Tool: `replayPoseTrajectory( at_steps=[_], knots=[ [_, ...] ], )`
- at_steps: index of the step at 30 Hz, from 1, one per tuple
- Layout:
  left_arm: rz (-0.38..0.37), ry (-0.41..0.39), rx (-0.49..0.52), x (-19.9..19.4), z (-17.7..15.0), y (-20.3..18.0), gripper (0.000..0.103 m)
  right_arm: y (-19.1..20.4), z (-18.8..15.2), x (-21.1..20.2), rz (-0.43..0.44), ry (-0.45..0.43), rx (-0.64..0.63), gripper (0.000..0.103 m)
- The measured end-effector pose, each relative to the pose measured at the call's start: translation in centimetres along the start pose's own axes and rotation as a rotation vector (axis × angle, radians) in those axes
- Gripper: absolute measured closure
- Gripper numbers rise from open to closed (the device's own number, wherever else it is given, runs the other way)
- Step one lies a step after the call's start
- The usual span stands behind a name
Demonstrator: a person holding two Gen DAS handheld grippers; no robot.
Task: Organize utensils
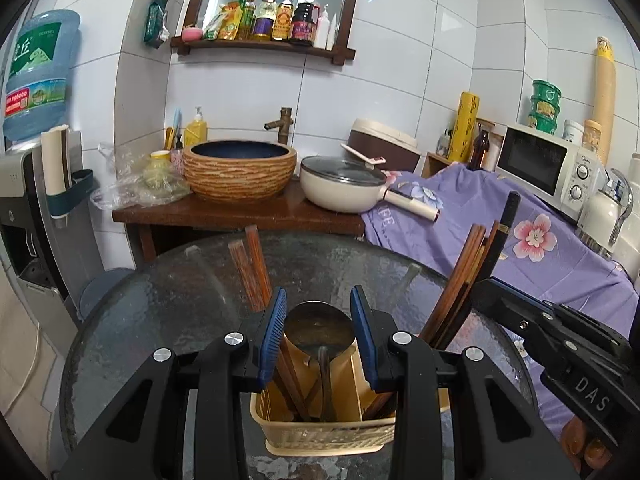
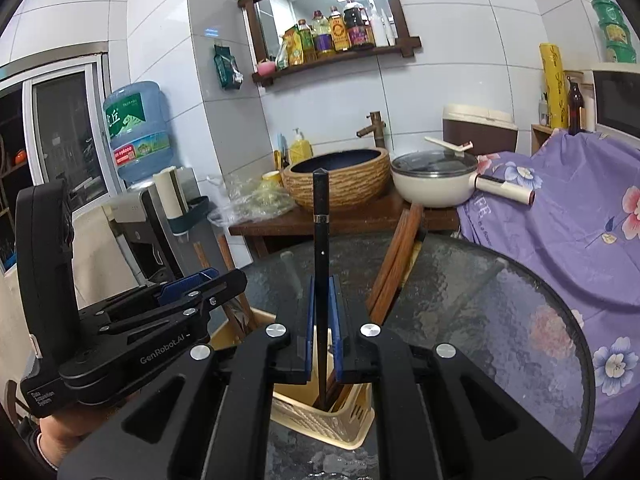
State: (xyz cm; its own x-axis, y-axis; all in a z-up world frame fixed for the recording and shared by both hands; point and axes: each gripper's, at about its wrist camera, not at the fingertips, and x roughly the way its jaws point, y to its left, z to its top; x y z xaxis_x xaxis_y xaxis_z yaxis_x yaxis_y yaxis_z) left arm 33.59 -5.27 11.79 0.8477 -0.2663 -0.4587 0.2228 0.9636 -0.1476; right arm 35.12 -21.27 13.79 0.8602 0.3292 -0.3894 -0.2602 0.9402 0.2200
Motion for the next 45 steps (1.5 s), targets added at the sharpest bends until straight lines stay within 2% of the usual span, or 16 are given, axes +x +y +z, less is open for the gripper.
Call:
replayPoseTrajectory(
  at_steps=[5,9,12,13,14,15,18,20,21,23,27,29,35,41,45],
  knots=[
    [0.002,0.029,-0.007,0.9,-1.2,0.2,0.071,-0.3,-1.3,0.7,-0.002,0.025,0.005,0.095],
    [0.006,0.049,-0.007,1.3,-1.9,0.3,0.070,0.0,-1.8,0.4,-0.023,0.002,-0.028,0.095],
    [0.014,0.047,-0.003,1.1,-2.1,0.3,0.068,0.2,-1.9,0.3,-0.037,-0.001,-0.053,0.091],
    [0.012,0.044,-0.005,1.0,-2.0,0.4,0.064,0.1,-1.9,0.2,-0.032,-0.005,-0.051,0.082],
    [0.008,0.037,-0.012,0.6,-2.0,0.5,0.058,-0.1,-1.9,-0.1,-0.029,-0.015,-0.043,0.065],
    [0.005,0.030,-0.016,0.3,-2.0,0.5,0.056,-0.2,-1.9,-0.3,-0.031,-0.025,-0.035,0.058],
    [0.003,0.003,-0.011,-1.2,-2.0,0.7,0.051,-0.5,-1.8,-1.8,-0.028,-0.064,-0.018,0.057],
    [0.014,-0.022,-0.013,-2.3,-2.1,1.0,0.039,-0.7,-2.0,-3.1,-0.022,-0.087,-0.013,0.054],
    [0.021,-0.042,-0.020,-3.2,-2.3,1.3,0.036,-0.8,-2.2,-3.7,-0.023,-0.098,-0.015,0.051],
    [0.030,-0.068,-0.030,-4.6,-2.9,1.8,0.024,-0.8,-2.7,-4.7,-0.035,-0.112,-0.025,0.029],
    [0.073,-0.117,-0.027,-7.4,-5.0,2.6,0.007,-1.1,-5.2,-6.6,-0.073,-0.109,-0.046,0.023],
    [0.096,-0.136,-0.023,-8.4,-6.3,2.8,0.007,-1.2,-7.2,-7.4,-0.091,-0.095,-0.051,0.013],
    [0.123,-0.105,-0.029,-11.0,-12.9,3.7,0.007,-0.9,-13.1,-9.5,-0.123,-0.075,-0.060,0.006],
    [0.130,-0.073,-0.066,-13.6,-18.8,4.0,0.007,1.6,-19.5,-13.2,-0.103,-0.092,-0.096,0.006],
    [0.161,-0.149,-0.076,-17.3,-21.5,3.3,0.007,3.4,-22.5,-16.8,-0.110,-0.142,-0.115,0.006]
  ],
)
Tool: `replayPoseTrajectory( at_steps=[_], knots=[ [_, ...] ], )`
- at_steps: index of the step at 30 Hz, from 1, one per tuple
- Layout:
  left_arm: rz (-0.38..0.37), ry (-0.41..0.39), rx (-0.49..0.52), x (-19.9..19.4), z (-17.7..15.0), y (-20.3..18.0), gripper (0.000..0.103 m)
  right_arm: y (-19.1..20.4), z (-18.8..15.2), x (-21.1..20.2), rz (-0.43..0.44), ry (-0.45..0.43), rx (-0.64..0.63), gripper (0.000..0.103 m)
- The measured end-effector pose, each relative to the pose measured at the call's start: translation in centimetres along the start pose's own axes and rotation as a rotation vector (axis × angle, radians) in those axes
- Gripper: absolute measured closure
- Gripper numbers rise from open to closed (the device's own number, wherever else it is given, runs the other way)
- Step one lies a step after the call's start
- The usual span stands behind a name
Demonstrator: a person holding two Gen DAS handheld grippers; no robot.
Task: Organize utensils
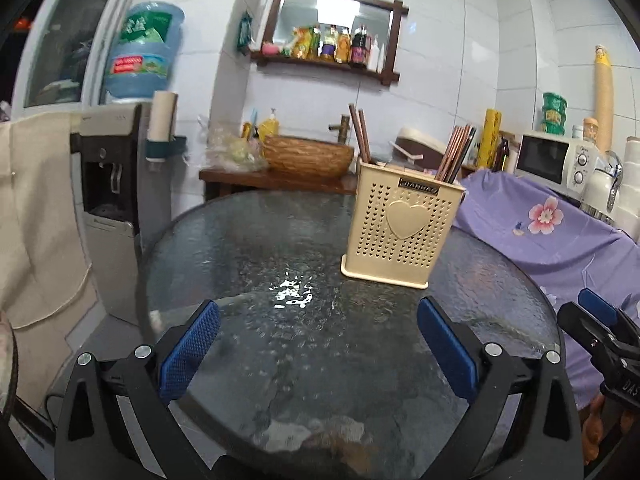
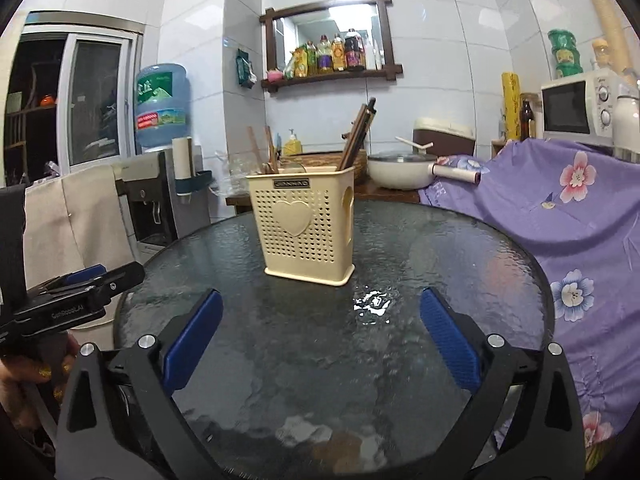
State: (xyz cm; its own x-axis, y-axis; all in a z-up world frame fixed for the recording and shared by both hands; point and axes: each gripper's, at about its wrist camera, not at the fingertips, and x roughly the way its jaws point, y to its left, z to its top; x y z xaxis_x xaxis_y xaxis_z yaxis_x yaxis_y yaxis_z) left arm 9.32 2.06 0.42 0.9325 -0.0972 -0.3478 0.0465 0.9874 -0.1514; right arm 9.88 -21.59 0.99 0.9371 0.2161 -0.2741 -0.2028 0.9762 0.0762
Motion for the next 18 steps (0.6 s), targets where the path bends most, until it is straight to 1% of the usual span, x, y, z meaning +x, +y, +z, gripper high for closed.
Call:
replayPoseTrajectory(
  at_steps=[2,4,6,9,14,18],
  knots=[
    [-0.004,-0.036,0.019,-1.9,-0.5,-0.6,0.007,0.8,-0.5,-2.0,-0.008,-0.025,-0.023,0.006],
    [0.008,-0.067,0.051,-3.8,-0.9,-1.5,0.006,1.5,-0.9,-3.9,-0.014,-0.046,-0.043,0.006],
    [0.020,-0.079,0.085,-5.2,-1.1,-2.5,0.006,2.1,-1.1,-5.9,-0.015,-0.071,-0.049,0.006],
    [0.006,-0.101,0.110,-7.0,-1.3,-3.3,0.006,2.2,-1.1,-7.8,-0.017,-0.089,-0.038,0.006],
    [0.013,-0.105,0.108,-8.4,-1.7,-3.4,0.006,2.3,-1.2,-10.2,-0.030,-0.111,-0.026,0.006],
    [0.029,-0.089,0.107,-8.4,-1.8,-3.5,0.006,2.3,-1.0,-10.8,-0.039,-0.123,-0.035,0.006]
  ],
)
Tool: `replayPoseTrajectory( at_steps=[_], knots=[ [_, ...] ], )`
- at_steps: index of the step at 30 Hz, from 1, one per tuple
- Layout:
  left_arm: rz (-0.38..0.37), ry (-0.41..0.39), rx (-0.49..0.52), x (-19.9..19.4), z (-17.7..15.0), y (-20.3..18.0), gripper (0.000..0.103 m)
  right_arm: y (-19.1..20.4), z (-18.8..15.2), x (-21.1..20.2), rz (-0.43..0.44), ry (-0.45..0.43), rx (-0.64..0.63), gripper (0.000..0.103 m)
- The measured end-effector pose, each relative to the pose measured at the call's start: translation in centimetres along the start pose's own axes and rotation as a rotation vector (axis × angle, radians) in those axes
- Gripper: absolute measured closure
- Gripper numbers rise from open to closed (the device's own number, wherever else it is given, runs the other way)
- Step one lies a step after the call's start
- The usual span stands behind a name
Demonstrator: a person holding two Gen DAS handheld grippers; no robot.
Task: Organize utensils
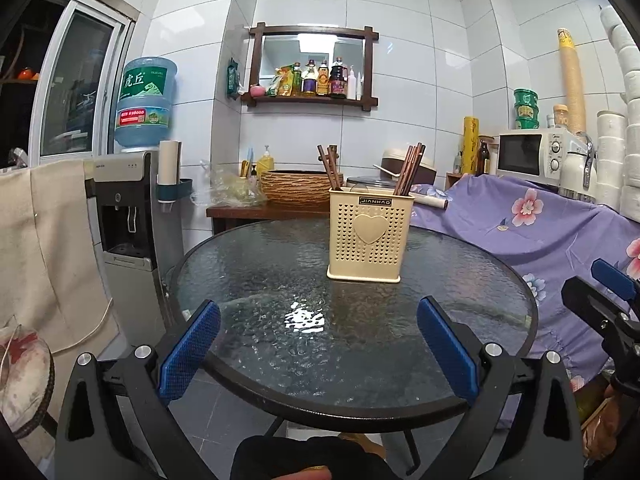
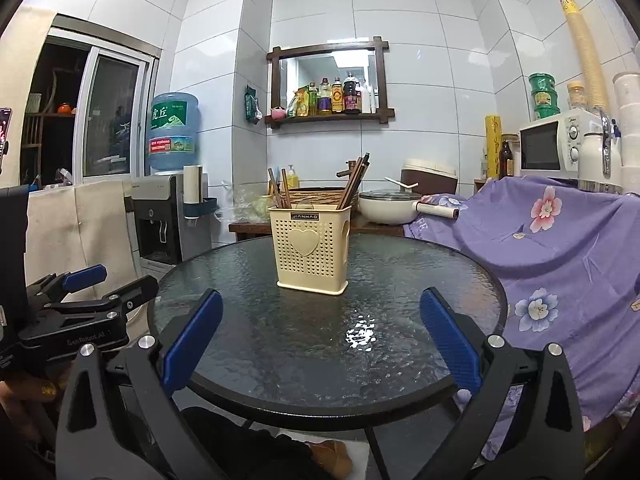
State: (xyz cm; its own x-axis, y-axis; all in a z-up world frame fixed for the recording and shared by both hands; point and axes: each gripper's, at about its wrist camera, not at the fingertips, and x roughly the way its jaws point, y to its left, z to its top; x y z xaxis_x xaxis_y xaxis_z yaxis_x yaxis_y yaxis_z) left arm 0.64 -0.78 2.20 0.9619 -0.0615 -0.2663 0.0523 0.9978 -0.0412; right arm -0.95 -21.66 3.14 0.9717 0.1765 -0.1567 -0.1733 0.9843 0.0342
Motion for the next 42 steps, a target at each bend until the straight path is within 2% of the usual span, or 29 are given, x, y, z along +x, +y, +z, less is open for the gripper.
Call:
replayPoseTrajectory(
  at_steps=[5,42],
  knots=[
    [0.035,-0.005,0.006,-0.2,-0.1,0.0,0.006,-0.2,0.2,0.1,0.003,0.002,0.003,0.006],
    [0.041,0.010,-0.007,-0.9,-0.1,0.0,0.006,-0.6,-0.2,-0.1,0.018,0.020,0.010,0.006]
  ],
)
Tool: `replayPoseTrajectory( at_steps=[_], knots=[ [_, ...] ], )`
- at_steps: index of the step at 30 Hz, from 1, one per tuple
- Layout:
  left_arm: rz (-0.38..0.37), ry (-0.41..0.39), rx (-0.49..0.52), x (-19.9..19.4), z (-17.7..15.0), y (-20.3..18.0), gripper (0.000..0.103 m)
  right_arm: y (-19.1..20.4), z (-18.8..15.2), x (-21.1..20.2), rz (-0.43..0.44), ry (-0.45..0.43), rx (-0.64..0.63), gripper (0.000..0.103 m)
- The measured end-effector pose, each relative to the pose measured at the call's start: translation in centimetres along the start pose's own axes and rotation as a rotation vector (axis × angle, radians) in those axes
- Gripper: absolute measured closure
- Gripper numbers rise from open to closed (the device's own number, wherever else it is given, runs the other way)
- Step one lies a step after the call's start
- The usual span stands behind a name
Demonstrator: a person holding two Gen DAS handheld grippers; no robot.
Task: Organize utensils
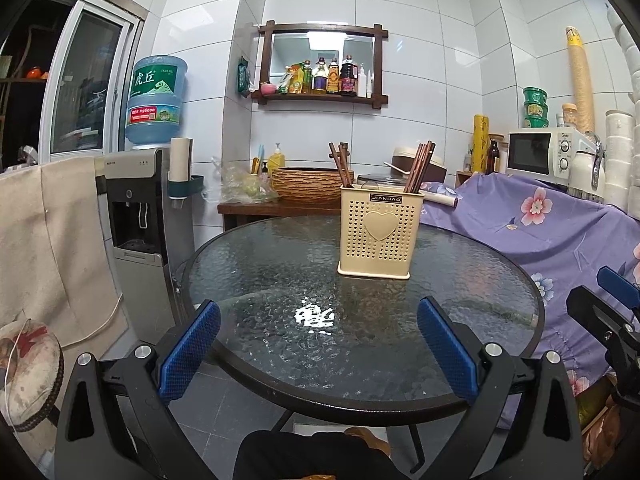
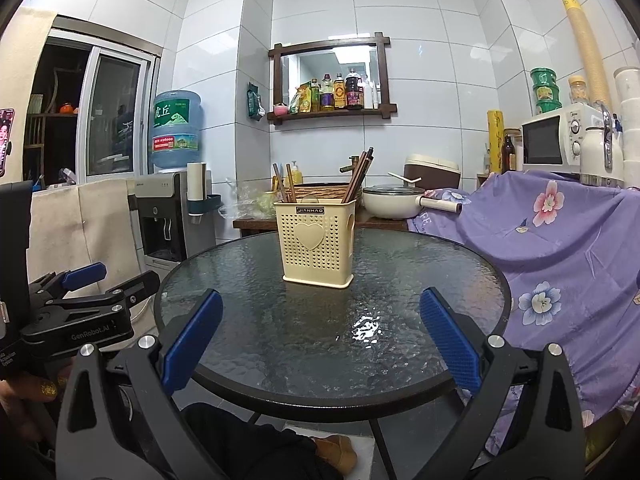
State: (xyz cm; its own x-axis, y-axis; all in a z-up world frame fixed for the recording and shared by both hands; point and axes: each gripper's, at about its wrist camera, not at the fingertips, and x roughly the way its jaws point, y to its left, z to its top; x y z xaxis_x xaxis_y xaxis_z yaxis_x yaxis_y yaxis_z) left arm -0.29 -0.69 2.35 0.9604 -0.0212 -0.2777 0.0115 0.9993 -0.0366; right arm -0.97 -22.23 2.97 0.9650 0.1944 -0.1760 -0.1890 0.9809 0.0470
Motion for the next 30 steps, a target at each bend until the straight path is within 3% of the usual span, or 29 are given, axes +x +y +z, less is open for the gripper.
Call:
replayPoseTrajectory(
  at_steps=[30],
  knots=[
    [-0.005,0.036,-0.010,0.41,-0.22,0.42,0.006,-0.09,-0.46,0.40,0.000,0.013,0.006,0.006]
  ],
)
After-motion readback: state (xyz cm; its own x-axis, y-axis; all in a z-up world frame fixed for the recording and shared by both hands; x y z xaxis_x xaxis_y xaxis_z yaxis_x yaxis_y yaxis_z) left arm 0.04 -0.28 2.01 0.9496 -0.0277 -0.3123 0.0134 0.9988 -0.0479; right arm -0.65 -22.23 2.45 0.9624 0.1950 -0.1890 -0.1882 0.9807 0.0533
